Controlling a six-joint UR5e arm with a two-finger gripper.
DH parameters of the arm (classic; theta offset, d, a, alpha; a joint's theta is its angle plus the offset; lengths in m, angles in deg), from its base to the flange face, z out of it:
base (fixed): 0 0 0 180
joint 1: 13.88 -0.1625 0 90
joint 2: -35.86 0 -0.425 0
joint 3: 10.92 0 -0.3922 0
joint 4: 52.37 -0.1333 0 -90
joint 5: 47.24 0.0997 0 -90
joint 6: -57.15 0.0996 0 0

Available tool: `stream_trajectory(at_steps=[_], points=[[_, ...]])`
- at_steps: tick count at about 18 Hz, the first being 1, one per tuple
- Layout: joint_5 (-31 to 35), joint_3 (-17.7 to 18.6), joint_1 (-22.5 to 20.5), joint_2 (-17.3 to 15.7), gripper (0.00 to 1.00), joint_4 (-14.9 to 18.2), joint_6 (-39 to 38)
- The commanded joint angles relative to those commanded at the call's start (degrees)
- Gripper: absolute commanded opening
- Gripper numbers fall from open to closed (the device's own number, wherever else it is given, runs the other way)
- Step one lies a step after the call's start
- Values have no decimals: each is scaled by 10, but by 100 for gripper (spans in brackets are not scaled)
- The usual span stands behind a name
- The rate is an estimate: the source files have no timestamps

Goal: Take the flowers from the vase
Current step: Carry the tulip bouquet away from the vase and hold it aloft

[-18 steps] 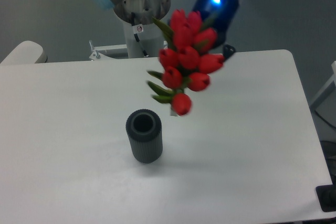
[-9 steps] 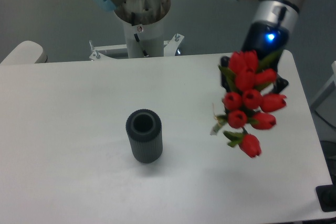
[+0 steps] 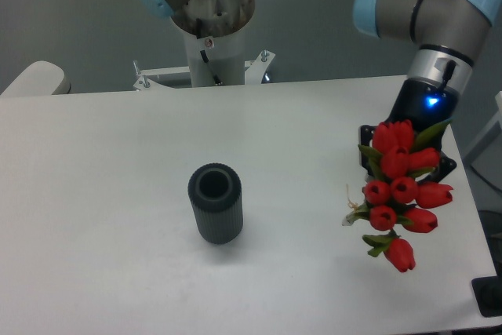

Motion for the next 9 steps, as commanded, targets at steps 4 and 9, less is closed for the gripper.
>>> stream_trajectory(at_steps=[4, 9], points=[[3, 4, 6, 2, 40, -1, 1], [3, 0, 7, 9, 40, 0, 14]])
